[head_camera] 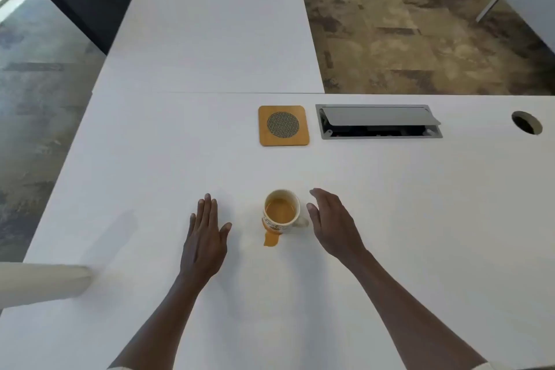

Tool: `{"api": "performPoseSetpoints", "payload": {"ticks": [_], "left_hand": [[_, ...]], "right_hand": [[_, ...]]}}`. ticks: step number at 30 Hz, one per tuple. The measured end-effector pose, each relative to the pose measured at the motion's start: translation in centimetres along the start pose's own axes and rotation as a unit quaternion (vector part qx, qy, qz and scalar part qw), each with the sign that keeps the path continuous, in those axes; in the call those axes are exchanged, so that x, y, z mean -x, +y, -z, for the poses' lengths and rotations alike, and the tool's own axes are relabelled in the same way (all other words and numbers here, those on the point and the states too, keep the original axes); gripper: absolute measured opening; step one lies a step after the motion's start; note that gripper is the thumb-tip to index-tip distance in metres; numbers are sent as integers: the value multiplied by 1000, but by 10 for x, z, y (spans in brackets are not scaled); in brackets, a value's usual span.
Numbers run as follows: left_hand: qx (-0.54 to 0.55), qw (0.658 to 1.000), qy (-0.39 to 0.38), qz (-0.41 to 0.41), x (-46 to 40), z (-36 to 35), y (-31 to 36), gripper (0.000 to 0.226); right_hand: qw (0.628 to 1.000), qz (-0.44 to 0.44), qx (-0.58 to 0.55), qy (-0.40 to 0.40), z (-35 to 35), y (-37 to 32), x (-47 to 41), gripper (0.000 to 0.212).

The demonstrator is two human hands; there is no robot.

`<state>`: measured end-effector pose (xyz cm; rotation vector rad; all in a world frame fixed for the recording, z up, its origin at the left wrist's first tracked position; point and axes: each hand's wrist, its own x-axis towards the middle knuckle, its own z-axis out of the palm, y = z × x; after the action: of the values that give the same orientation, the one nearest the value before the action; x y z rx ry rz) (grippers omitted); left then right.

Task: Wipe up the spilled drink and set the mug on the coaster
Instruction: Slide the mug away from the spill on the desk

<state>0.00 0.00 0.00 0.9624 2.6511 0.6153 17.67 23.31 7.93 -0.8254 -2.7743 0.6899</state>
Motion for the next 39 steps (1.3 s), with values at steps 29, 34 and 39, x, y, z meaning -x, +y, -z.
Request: {"api": "performPoseSetpoints", "payload": {"ticks": [29,34,39], "left_hand": [[-67,998,-3,8,12,-32,-17,75],[-63,998,0,12,13,-32,-18,74],[-66,998,5,13,13,-32,-19,73]], "right_hand": [[931,-144,-303,-146,-24,21,6,30],[892,-153,-366,-218,-22,15,2,36],[878,-156,-385,-239,-20,15,0,39]]}}
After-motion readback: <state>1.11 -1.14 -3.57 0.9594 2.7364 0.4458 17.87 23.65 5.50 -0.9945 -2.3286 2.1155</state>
